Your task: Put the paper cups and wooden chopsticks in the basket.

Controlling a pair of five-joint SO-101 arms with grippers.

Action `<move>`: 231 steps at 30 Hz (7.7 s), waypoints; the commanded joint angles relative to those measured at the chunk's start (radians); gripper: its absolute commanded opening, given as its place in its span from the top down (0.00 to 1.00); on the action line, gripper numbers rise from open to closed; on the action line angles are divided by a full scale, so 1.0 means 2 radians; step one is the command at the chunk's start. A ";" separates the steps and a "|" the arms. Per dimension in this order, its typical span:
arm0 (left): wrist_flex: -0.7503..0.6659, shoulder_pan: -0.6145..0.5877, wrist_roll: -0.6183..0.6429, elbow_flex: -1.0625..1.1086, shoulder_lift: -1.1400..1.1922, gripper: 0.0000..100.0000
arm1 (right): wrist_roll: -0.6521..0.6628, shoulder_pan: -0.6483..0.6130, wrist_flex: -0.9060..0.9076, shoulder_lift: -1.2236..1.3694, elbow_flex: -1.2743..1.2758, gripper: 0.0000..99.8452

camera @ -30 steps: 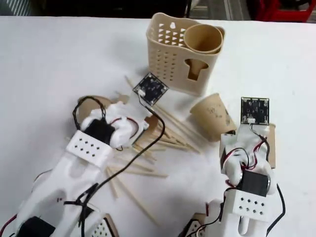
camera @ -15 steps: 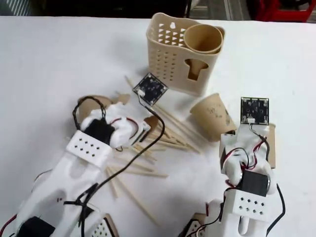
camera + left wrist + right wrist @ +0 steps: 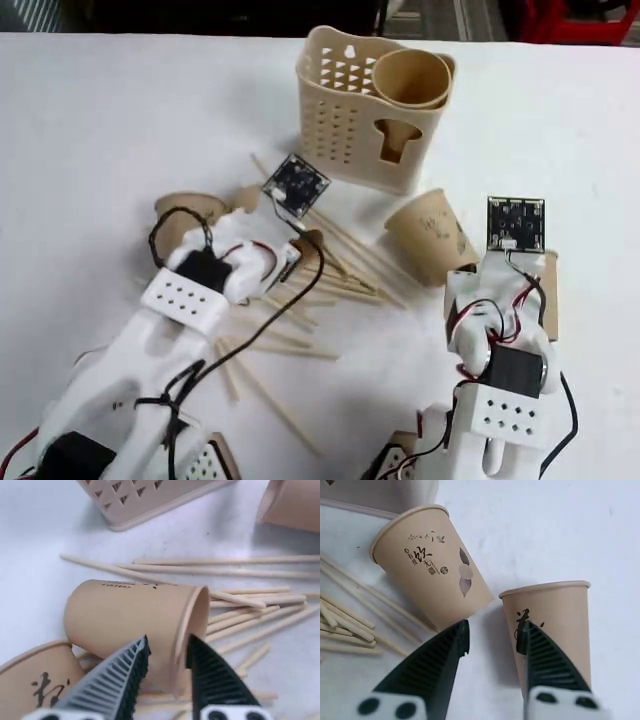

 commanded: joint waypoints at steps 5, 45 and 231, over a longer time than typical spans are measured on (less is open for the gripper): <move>-0.045 -0.003 -0.001 0.010 -0.016 0.98 | -0.004 0.003 -0.007 -0.007 -0.003 0.83; 0.243 0.054 0.001 -0.530 0.102 0.98 | -0.004 0.003 -0.010 -0.007 0.002 0.83; 0.302 -0.156 -0.085 -0.027 -0.334 0.74 | 0.219 0.112 0.175 0.400 -0.390 0.80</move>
